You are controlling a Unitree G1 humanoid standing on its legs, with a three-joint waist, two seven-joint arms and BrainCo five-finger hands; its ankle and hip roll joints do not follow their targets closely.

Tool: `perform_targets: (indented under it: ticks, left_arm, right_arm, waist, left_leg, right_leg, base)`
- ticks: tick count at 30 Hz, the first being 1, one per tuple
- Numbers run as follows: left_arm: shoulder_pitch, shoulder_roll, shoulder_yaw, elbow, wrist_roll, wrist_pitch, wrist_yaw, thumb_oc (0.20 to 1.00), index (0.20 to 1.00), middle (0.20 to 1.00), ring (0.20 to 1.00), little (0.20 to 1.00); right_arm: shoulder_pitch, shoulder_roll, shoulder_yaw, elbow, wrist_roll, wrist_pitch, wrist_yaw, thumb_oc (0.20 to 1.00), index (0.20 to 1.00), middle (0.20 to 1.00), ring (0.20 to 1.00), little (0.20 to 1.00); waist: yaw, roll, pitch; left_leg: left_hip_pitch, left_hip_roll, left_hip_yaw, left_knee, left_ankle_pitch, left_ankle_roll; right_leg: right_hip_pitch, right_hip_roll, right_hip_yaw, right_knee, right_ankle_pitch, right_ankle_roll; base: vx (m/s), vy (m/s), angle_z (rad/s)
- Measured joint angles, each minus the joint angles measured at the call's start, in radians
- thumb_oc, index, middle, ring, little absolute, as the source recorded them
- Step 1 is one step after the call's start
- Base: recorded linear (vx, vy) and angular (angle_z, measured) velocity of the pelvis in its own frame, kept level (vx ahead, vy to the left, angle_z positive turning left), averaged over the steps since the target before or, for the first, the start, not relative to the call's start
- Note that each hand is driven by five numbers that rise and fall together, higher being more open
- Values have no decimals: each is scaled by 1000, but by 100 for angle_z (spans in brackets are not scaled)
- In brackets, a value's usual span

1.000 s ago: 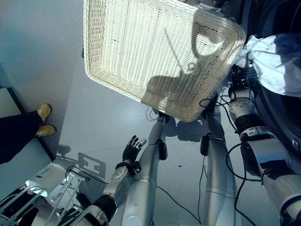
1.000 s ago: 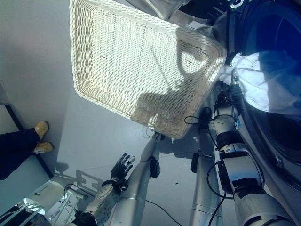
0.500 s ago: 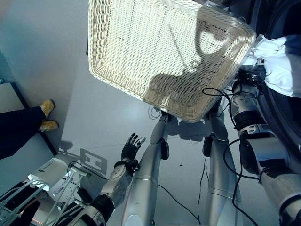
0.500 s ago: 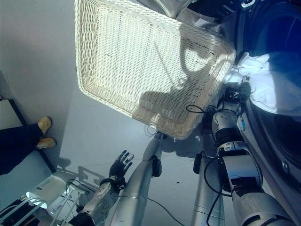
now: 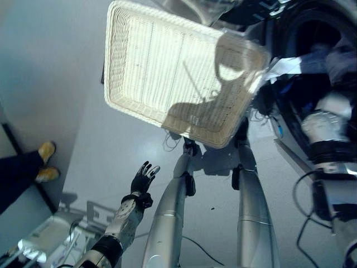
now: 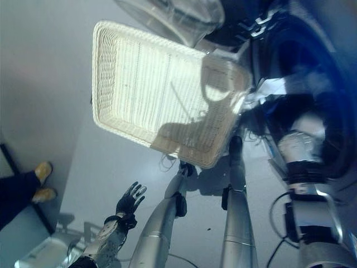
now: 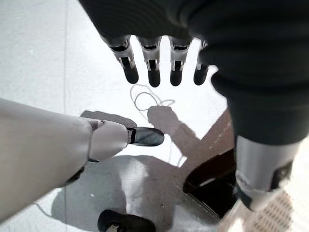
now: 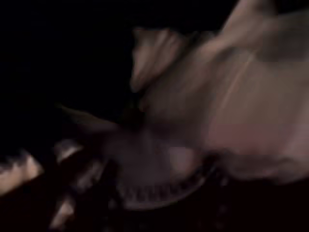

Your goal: Put the clothes into the washing machine.

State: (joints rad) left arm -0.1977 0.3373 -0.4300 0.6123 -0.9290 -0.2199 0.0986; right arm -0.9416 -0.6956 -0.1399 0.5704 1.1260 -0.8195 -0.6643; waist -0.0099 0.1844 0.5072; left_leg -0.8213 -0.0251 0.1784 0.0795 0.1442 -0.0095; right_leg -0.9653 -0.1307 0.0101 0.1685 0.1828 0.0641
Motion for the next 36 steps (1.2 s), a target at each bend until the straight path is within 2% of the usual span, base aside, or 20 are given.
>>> perform_targets:
  ticks: [1, 5, 12, 13, 14, 15, 16, 17, 18, 19, 20, 22, 23, 24, 26, 27, 28, 32, 36]
  left_arm:
    - [-1, 7, 2, -3, -1, 10, -3, 1000, 1000, 1000, 1000, 1000]
    - [0, 21, 0, -3, -1, 36, -12, 1000, 1000, 1000, 1000, 1000]
    - [-1, 50, -1, -3, -9, 41, -19, 1000, 1000, 1000, 1000, 1000]
    - [-1, 56, 0, -2, -9, 43, -21, 1000, 1000, 1000, 1000, 1000]
    - [-2, 68, 0, -2, -9, 47, -21, 1000, 1000, 1000, 1000, 1000]
    - [-2, 77, 0, -2, -9, 52, -23, 1000, 1000, 1000, 1000, 1000]
    - [-4, 82, 0, -2, -9, 57, -24, 1000, 1000, 1000, 1000, 1000]
    - [-6, 96, -2, -2, -9, 62, -27, 1000, 1000, 1000, 1000, 1000]
    - [-18, 130, -9, -3, -9, 77, -28, 1000, 1000, 1000, 1000, 1000]
    - [-19, 137, -11, -3, -9, 78, -28, 1000, 1000, 1000, 1000, 1000]
    - [-19, 165, -11, -3, -10, 82, -33, 1000, 1000, 1000, 1000, 1000]
    - [-20, 195, -11, 3, -10, 90, -35, 1000, 1000, 1000, 1000, 1000]
    - [-20, 195, -11, 3, -10, 90, -35, 1000, 1000, 1000, 1000, 1000]
    - [-20, 218, -3, 11, -10, 99, -45, 1000, 1000, 1000, 1000, 1000]
    - [-26, 217, 8, 30, -9, 100, -54, 1000, 1000, 1000, 1000, 1000]
    - [-32, 216, 20, 41, -9, 106, -62, 1000, 1000, 1000, 1000, 1000]
    - [-34, 216, 21, 39, -9, 105, -63, 1000, 1000, 1000, 1000, 1000]
    - [-42, 199, 21, 39, -9, 100, -61, 1000, 1000, 1000, 1000, 1000]
    - [-39, 135, 17, 41, -5, 93, -56, 1000, 1000, 1000, 1000, 1000]
  right_arm:
    - [2, -7, -4, 7, 3, -18, -19, 200, 200, 200, 200, 200]
    - [30, -19, -6, 11, 45, -22, -23, 200, 200, 200, 200, 200]
    - [29, -32, -48, 137, 215, -50, 1, 200, 200, 200, 200, 200]
    - [24, -35, -49, 147, 275, -57, 27, 438, 438, 438, 438, 438]
    - [14, -40, -51, 176, 406, -52, 74, 944, 944, 944, 944, 944]
    - [11, -41, -52, 209, 469, -33, 98, 1000, 1000, 1000, 1000, 1000]
    - [10, -43, -51, 231, 506, -13, 119, 1000, 1000, 1000, 1000, 1000]
    - [0, -48, -47, 298, 564, 68, 155, 1000, 1000, 1000, 1000, 1000]
    - [-34, -54, -42, 465, 702, 321, 206, 1000, 1000, 1000, 1000, 1000]
    - [-34, -54, -43, 481, 725, 378, 211, 1000, 1000, 1000, 1000, 1000]
    - [-24, -65, 0, 528, 729, 558, 227, 1000, 1000, 1000, 1000, 1000]
    - [0, -74, -2, 528, 684, 751, 257, 1000, 1000, 1000, 1000, 1000]
    - [0, -74, -2, 528, 684, 751, 257, 1000, 1000, 1000, 1000, 1000]
    - [15, -82, 37, 527, 639, 879, 298, 1000, 1000, 1000, 1000, 1000]
    - [13, -84, 44, 538, 631, 951, 337, 1000, 1000, 1000, 1000, 1000]
    - [15, -84, 44, 540, 631, 1020, 385, 1000, 1000, 1000, 1000, 1000]
    - [15, -83, 43, 537, 632, 1035, 404, 1000, 1000, 1000, 1000, 1000]
    - [36, -80, 36, 494, 632, 1049, 439, 1000, 1000, 1000, 1000, 1000]
    - [60, -65, 28, 447, 645, 991, 475, 1000, 1000, 1000, 1000, 1000]
  waist:
    - [1, 0, 0]
    - [0, -5, 3]
    - [1, -31, 20]
    - [0, -32, 21]
    - [1, -33, 22]
    - [1, -34, 22]
    - [3, -36, 22]
    - [6, -44, 21]
    - [14, -64, 20]
    - [15, -70, 20]
    - [18, -87, 20]
    - [15, -97, 20]
    - [15, -97, 20]
    - [16, -104, 20]
    - [17, -105, 21]
    - [17, -106, 21]
    - [18, -106, 21]
    - [19, -106, 21]
    - [18, -105, 21]
  left_leg:
    - [0, 0, 0, 0, 0, 0]
    - [3, 0, 0, 2, 0, 6]
    - [7, -2, -4, 38, -30, 17]
    - [6, -2, -8, 43, -32, 18]
    - [1, -2, -17, 62, -39, 18]
    - [-2, 0, -21, 73, -43, 18]
    - [-3, 1, -22, 79, -44, 17]
    - [-7, 1, -31, 89, -48, 16]
    - [-13, 1, -47, 110, -53, 15]
    - [-14, 0, -47, 110, -53, 16]
    - [-22, 0, -51, 115, -50, 20]
    - [-46, -8, -68, 132, -54, 21]
    - [-46, -8, -68, 132, -54, 21]
    - [-64, -9, -73, 144, -54, 22]
    - [-68, -9, -73, 147, -54, 22]
    - [-68, -9, -74, 152, -55, 22]
    - [-68, -9, -74, 152, -55, 22]
    - [-68, -9, -73, 153, -55, 22]
    - [-68, -5, -72, 153, -57, 22]
  right_leg:
    - [1, 0, 0, -3, 2, 1]
    - [17, 0, -1, -27, 15, -3]
    - [44, -7, -8, -33, 17, 2]
    - [45, -9, -9, -31, 16, 3]
    - [51, -10, -14, -27, 15, 4]
    - [55, -10, -20, -26, 13, 4]
    - [57, -10, -21, -22, 11, 4]
    - [57, -10, -26, -12, 6, 3]
    - [68, -12, -43, -9, 4, 3]
    - [68, -14, -45, -9, 3, 3]
    - [65, -19, -50, -9, 3, 5]
    - [59, -21, -48, -8, 1, 13]
    - [59, -21, -48, -8, 1, 13]
    - [51, -22, -50, -8, 3, 15]
    - [49, -22, -49, -8, 3, 16]
    - [50, -22, -49, -8, 0, 20]
    - [50, -22, -49, -7, -1, 21]
    - [50, -21, -48, -7, -1, 21]
    - [50, -16, -47, -8, 3, 15]
  base:
    - [36, 8, 1]
    - [42, -13, -1]
    - [32, -53, 2]
    - [24, -93, 4]
    - [41, -115, 7]
    - [42, -125, 9]
    - [30, -120, 9]
    - [-5, -173, 18]
    - [-13, -157, 19]
    - [-17, -158, 20]
    - [-13, -88, 15]
    - [-14, -75, 17]
    - [-13, -57, 11]
    - [-16, -54, 5]
    - [-8, -27, 2]
    - [0, 0, 0]
    - [0, 0, 0]
    - [-16, 26, -1]
    - [-36, 59, -2]
